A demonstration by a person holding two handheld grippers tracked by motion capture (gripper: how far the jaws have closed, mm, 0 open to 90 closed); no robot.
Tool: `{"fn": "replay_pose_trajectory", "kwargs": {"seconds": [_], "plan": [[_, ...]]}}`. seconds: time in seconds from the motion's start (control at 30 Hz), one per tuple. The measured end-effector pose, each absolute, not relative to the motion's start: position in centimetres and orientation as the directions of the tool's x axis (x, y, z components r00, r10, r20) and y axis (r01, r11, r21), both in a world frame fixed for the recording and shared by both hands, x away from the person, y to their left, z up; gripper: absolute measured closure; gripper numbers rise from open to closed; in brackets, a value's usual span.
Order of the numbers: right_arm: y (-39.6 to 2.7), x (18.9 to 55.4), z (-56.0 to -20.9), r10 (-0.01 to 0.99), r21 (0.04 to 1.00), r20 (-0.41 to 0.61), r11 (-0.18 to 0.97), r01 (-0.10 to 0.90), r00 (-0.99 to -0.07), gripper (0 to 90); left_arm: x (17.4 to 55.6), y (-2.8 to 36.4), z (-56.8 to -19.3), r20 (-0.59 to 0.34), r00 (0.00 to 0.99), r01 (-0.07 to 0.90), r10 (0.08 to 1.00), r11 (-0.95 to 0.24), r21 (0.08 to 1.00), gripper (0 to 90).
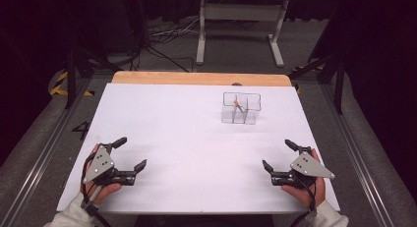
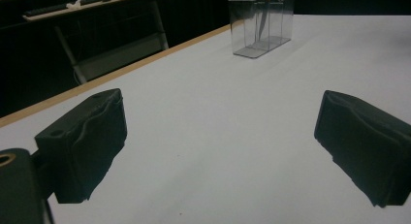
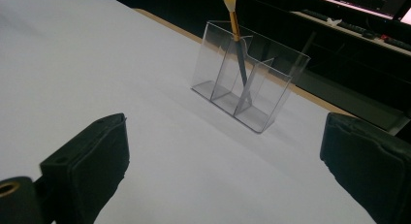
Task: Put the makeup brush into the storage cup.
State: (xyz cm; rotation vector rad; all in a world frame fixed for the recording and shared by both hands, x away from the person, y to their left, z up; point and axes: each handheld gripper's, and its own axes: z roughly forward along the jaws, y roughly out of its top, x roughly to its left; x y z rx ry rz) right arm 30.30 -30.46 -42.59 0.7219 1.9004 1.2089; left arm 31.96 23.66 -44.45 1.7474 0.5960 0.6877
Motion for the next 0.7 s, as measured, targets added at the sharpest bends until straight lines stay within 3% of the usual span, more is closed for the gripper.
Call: {"fn": "replay_pose_trajectory", "kwargs": {"seconds": [0.7], "plan": [[-30.38, 30.32, -42.69, 0.771, 0.911, -0.300, 0.406, 0.071, -0.562, 4.8, 31.95, 23.72, -44.18, 0.158, 0.701, 0.039, 0.695, -0.259, 0.965, 5.6]]}}
